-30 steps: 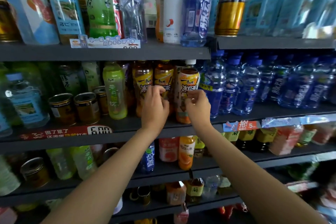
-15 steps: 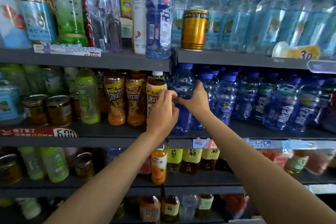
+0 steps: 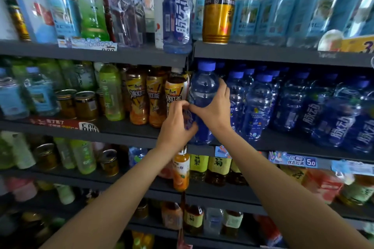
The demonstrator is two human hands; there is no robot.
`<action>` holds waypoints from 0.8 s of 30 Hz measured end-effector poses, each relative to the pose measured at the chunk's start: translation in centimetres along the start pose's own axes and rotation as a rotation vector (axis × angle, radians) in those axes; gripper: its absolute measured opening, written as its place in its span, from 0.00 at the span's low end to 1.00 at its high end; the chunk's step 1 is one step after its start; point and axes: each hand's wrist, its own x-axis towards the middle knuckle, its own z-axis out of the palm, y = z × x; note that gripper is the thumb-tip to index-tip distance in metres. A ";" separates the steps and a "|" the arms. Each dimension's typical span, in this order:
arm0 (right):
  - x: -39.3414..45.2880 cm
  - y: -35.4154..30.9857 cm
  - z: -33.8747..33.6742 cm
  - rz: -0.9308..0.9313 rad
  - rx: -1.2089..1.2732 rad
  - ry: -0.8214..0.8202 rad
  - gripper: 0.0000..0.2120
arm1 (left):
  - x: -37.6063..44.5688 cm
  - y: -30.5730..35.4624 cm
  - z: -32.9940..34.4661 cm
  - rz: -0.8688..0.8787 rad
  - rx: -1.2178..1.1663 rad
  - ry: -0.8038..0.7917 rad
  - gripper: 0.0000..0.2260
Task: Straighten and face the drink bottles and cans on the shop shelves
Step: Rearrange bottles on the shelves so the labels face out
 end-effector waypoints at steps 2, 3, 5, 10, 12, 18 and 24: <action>-1.5 -0.1 -0.4 -0.045 0.033 0.003 0.48 | -0.7 0.0 -0.1 -0.027 -0.014 -0.018 0.28; -2.2 -0.1 -0.6 -0.069 0.046 0.002 0.47 | -1.0 0.0 -0.1 -0.047 -0.015 -0.031 0.32; -3.3 -0.2 -1.0 -0.111 0.058 -0.008 0.47 | -1.7 0.2 -0.2 -0.054 -0.030 -0.046 0.38; -4.8 -2.2 -4.4 -0.211 0.006 -0.068 0.47 | -2.1 2.3 -0.5 0.044 -0.162 -0.061 0.32; -4.9 -3.0 -6.7 -0.229 -0.023 -0.062 0.47 | -2.5 4.2 0.0 0.041 -0.225 -0.081 0.28; -4.5 -2.2 -16.1 -0.108 0.083 -0.025 0.43 | -2.6 11.2 3.9 -0.014 -0.422 -0.284 0.28; -4.8 3.4 -27.3 -0.018 0.122 -0.137 0.41 | -2.1 17.9 11.3 -0.245 -0.610 -0.660 0.30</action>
